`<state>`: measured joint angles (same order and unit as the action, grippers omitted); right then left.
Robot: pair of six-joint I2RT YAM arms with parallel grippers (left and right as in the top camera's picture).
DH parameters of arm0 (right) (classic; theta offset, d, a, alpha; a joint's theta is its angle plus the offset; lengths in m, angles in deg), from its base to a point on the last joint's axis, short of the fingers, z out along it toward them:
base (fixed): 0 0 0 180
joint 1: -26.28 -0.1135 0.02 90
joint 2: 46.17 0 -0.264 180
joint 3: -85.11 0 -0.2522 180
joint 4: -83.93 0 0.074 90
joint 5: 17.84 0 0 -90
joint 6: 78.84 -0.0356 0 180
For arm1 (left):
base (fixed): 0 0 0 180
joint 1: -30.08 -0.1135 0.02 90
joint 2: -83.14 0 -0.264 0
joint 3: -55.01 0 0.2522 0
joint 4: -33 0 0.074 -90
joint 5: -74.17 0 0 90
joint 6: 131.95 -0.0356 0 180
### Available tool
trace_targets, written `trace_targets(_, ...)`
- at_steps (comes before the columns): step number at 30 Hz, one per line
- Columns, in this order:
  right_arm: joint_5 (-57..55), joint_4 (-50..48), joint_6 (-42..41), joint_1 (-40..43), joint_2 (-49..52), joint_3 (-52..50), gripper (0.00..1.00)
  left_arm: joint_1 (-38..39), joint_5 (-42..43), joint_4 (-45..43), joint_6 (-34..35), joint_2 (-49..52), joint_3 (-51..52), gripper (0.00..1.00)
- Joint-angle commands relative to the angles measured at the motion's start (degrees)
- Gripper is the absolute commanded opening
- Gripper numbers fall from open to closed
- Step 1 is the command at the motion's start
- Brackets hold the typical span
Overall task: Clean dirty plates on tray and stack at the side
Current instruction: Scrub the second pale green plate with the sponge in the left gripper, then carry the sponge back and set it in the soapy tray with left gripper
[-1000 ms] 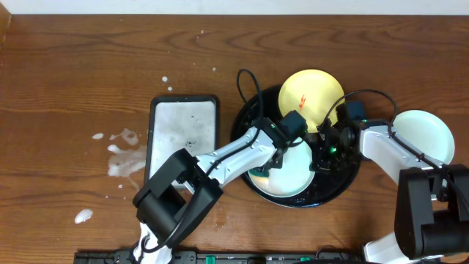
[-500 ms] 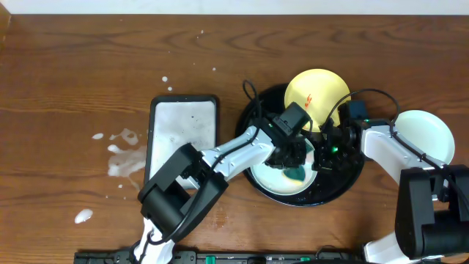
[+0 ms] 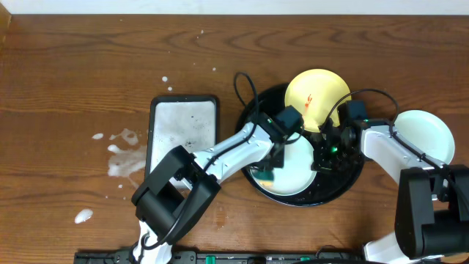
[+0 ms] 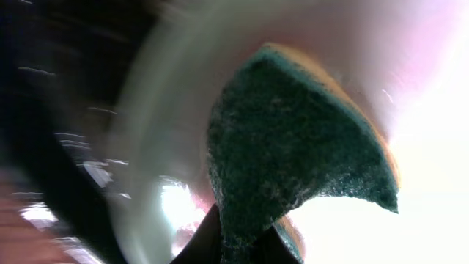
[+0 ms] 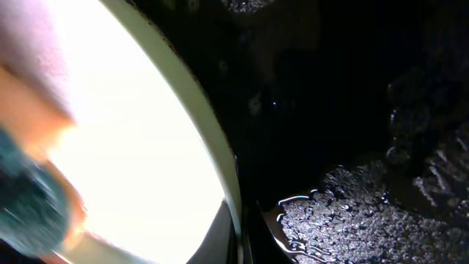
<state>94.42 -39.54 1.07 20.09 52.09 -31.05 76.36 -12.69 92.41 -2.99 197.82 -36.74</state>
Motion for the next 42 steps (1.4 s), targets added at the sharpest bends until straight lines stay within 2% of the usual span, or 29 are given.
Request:
trace_targets(1,-4.4,0.4,-0.2,0.1,1.0,-0.5,0.01,-2.6,-18.0,3.8,-0.3,3.3,-1.3,0.08)
trace_targets(5,-4.4,0.6,-0.2,0.1,1.0,-0.5,0.01,-2.2,-15.7,7.1,-0.3,3.2,-6.6,0.08)
trace_targets(10,-4.2,0.3,-0.6,0.1,0.2,-0.5,0.01,-3.0,-4.5,8.3,-3.0,0.5,-11.6,0.08)
trace_targets(14,-4.5,0.3,-0.5,0.1,-3.2,-0.5,0.01,-5.4,0.4,9.4,-3.4,-5.2,-11.9,0.08)
trace_targets(20,-9.4,0.6,-0.4,-1.6,-12.2,-0.5,0.01,-13.0,0.0,17.2,-7.7,-15.7,-11.9,0.08)
trace_targets(24,-16.6,1.4,-2.9,-5.4,-19.0,-0.5,0.01,-20.6,-5.1,21.6,-10.1,-20.2,-11.4,0.08)
trace_targets(29,-31.1,4.3,-5.5,-12.7,-26.4,0.4,0.01,-28.0,-5.1,20.9,-13.7,-21.0,-6.6,0.08)
trace_targets(33,-41.2,7.8,-8.0,-18.4,-30.4,2.9,0.01,-31.4,-5.1,15.1,-14.3,-21.0,2.3,0.08)
trace_targets(37,-48.9,11.6,-7.8,-22.9,-31.6,6.4,0.01,-33.3,-5.1,10.1,-16.0,-21.0,7.0,0.17)
trace_targets(42,-58.9,13.8,-5.1,-29.3,-31.6,9.5,0.01,-34.7,-4.7,9.7,-16.5,-22.9,6.7,0.38)
